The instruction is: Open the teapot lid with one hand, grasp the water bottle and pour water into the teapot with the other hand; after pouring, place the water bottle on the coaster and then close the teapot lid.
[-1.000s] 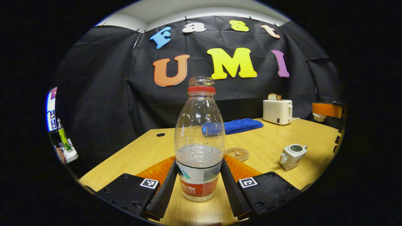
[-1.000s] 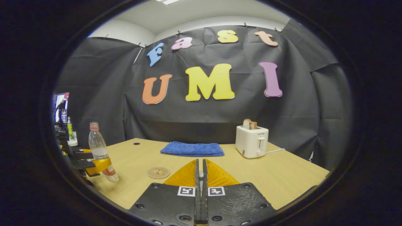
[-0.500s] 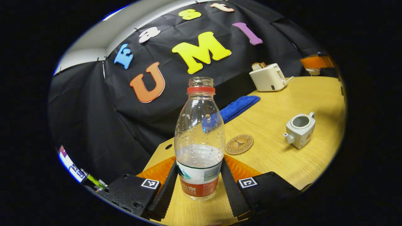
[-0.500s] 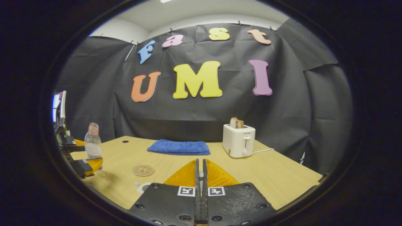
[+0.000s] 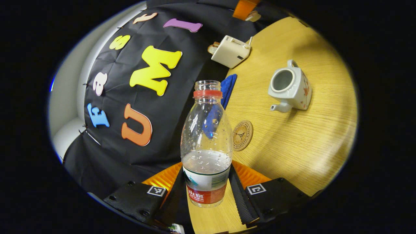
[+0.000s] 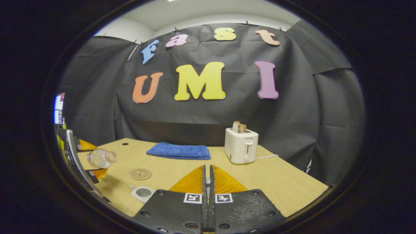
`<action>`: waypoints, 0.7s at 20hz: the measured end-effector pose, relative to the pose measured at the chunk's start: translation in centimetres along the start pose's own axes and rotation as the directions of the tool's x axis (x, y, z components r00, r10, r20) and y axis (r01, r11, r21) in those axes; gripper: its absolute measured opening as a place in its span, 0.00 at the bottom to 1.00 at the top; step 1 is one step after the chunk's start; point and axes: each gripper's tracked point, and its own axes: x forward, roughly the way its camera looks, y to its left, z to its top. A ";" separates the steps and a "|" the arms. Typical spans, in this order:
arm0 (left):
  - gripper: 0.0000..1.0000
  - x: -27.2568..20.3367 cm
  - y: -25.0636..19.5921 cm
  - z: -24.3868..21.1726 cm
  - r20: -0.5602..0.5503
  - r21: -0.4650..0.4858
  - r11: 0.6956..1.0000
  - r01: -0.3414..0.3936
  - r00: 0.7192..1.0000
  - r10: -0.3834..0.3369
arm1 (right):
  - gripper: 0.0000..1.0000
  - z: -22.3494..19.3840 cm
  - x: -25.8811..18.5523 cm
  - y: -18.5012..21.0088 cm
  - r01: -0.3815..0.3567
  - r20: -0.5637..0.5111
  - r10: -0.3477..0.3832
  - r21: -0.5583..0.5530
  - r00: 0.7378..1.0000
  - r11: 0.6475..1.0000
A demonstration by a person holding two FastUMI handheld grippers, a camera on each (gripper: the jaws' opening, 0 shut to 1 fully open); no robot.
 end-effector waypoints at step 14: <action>0.75 -1.7 -1.5 3.4 -0.032 0.475 0.880 0.001 0.999 0.016 | 0.00 1.5 -0.9 -1.2 0.018 0.031 -0.018 -0.003 0.999 1.000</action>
